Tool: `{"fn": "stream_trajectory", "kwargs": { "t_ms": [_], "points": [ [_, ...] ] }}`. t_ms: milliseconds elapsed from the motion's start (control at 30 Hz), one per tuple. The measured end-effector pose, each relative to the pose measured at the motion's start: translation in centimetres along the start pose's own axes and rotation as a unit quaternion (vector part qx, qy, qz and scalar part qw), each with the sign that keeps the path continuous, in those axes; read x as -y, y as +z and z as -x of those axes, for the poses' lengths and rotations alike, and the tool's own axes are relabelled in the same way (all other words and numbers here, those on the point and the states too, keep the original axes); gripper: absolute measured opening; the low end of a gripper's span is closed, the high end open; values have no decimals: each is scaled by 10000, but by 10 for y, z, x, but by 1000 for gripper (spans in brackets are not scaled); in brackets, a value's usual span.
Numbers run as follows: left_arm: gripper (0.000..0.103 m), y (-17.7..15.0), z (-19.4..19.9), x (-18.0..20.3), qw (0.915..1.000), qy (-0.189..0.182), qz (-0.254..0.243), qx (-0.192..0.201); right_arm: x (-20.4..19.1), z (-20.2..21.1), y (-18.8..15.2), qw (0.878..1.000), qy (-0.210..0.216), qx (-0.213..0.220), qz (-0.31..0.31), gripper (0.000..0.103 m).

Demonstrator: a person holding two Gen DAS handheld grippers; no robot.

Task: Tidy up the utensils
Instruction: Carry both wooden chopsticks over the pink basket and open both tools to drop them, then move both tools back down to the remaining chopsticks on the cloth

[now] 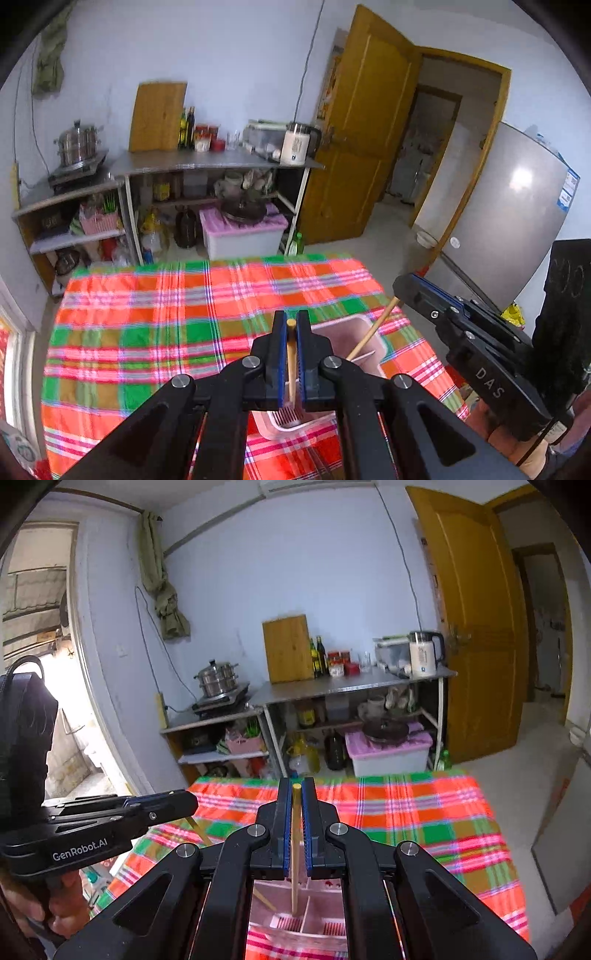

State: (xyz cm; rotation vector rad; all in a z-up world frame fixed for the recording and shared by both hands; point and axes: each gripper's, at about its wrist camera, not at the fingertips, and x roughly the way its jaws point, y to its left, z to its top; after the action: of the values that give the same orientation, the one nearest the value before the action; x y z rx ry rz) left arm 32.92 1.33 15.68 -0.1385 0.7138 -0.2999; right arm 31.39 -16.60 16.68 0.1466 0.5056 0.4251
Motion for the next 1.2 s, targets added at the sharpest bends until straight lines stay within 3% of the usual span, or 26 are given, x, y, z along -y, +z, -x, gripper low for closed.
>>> {"fn": "stream_trajectory", "kwargs": {
  "t_ms": [300,400,467,733,967,1200],
  "points": [
    [5,-26,-26,-23,9998,128,133,-112,13,-30,-33,9987,41,-476,-168,5],
    [11,-26,-20,-29,9997,153,203,-29,13,-26,-31,9989,42,-438,-128,6],
    [15,-25,-12,-31,9995,137,264,67,13,-19,-28,9993,56,-358,-106,12],
    [15,-35,44,-21,9979,143,184,601,8,34,-25,10000,19,-69,10,12],
    [15,-81,85,6,9968,166,-121,778,4,82,-54,10000,-10,-66,4,12],
    [15,-143,107,29,9969,36,-387,690,1,131,-99,9999,-76,-127,81,12]
  ]
}}
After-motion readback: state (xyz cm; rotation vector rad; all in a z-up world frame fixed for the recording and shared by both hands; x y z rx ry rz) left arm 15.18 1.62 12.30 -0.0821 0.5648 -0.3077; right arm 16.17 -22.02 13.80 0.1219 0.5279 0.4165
